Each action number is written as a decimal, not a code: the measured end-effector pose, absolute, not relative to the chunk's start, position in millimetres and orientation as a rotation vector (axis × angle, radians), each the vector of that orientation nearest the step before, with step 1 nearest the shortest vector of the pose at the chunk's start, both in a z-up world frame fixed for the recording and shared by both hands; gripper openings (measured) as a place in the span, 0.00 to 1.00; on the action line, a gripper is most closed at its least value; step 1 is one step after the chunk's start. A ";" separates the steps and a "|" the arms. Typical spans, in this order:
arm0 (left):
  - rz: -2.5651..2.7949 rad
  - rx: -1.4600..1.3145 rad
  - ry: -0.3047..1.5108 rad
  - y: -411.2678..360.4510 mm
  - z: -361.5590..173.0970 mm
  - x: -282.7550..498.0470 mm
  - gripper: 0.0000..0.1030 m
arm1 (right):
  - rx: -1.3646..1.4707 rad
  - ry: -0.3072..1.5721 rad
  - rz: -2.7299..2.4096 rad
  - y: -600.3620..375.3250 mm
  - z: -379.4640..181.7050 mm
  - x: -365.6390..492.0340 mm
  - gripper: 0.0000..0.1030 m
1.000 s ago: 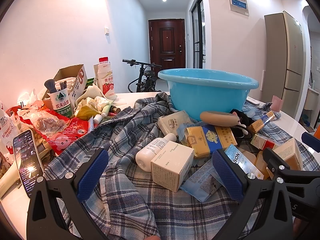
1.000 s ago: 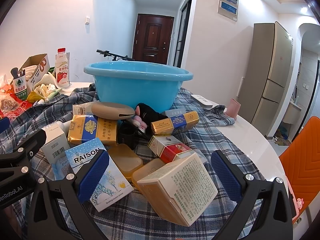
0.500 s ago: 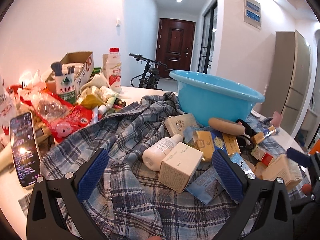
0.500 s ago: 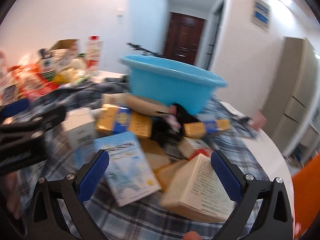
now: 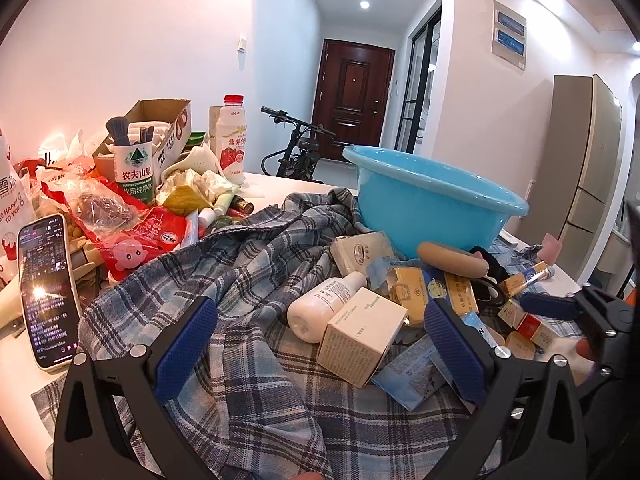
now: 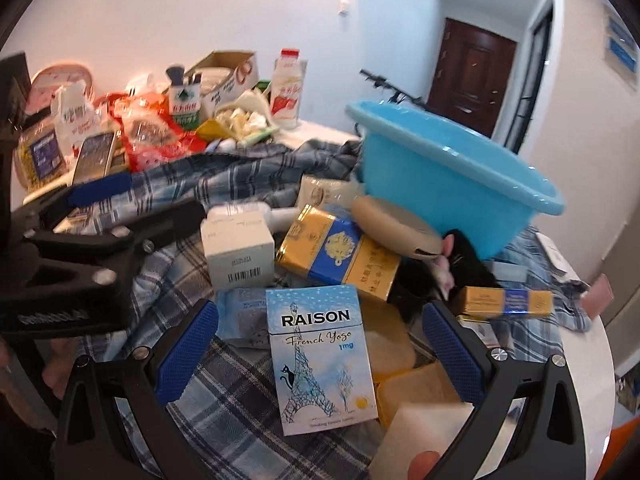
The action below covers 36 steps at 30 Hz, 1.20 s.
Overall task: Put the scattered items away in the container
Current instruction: 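Grasp the blue RAISON cigarette pack with the right gripper while the left gripper grasps a small cream box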
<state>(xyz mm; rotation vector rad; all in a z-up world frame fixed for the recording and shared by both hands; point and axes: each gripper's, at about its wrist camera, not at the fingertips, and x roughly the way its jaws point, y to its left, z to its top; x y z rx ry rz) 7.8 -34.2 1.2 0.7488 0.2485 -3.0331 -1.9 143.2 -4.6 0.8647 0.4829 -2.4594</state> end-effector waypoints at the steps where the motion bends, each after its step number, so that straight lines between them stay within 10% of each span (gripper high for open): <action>1: -3.032 0.751 0.254 -34.7 0.9 7.6 1.00 | 0.880 0.483 -2.442 141.7 -7.0 -5.8 1.00; 15: -3.022 0.787 0.265 -36.9 -1.2 2.4 1.00 | 1.028 0.342 -2.312 153.2 -23.8 -19.2 0.59; 36: -3.098 1.023 0.188 -24.9 -12.0 -18.2 1.00 | 0.919 0.208 -2.354 172.9 -13.1 -10.1 0.58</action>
